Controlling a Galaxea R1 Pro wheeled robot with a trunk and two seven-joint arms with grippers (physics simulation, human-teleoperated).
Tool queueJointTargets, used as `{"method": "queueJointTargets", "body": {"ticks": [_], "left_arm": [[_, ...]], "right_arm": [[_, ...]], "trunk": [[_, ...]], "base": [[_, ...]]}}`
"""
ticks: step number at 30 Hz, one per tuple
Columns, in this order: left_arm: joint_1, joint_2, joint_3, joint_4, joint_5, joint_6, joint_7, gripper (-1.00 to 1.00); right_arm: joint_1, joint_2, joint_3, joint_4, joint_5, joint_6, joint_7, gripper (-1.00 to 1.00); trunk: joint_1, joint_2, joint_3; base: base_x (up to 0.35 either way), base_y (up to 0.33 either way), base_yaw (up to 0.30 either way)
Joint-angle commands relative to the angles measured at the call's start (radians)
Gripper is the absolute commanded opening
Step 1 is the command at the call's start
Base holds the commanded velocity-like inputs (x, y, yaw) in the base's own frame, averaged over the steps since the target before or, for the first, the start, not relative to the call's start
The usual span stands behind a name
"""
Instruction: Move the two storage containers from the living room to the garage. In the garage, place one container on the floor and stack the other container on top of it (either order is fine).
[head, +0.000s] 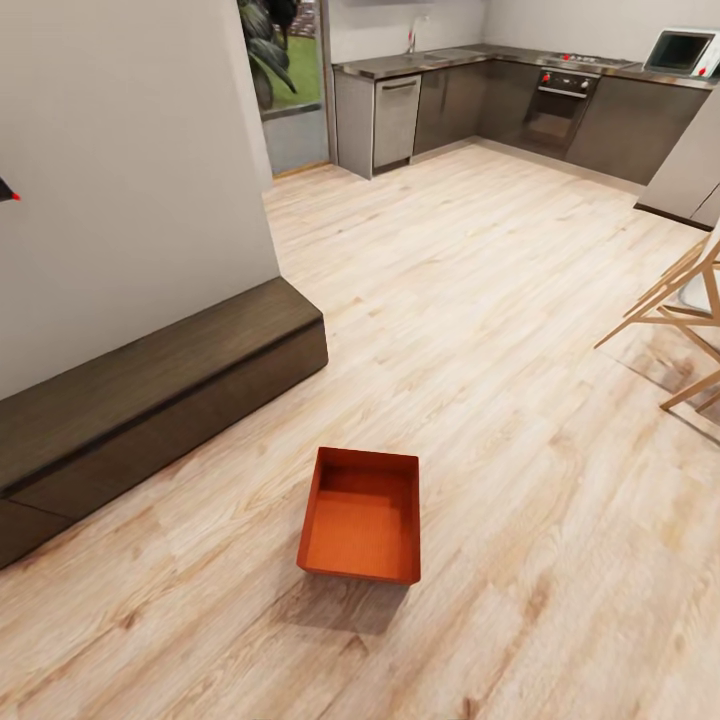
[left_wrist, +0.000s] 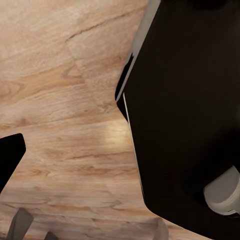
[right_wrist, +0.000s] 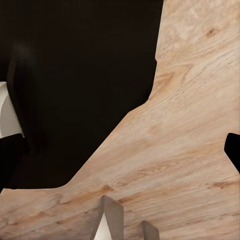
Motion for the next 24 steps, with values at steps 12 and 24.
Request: {"method": "queueJointTargets", "body": {"ticks": [12, 24], "left_arm": [[0.000, 0.001, 0.008, 0.000, 0.000, -0.001, 0.002, 1.00], [0.000, 0.001, 0.008, 0.000, 0.000, -0.001, 0.003, 1.00]], "right_arm": [[-0.001, 0.000, 0.005, 0.003, 0.000, -0.006, 0.002, 1.00], [-0.002, 0.000, 0.005, 0.003, 0.000, -0.006, 0.002, 1.00]], "trunk": [[0.046, -0.085, -0.038], [0.092, -0.169, -0.076]], "base": [[0.000, 0.000, 0.000], [0.000, 0.000, 0.000]]}}
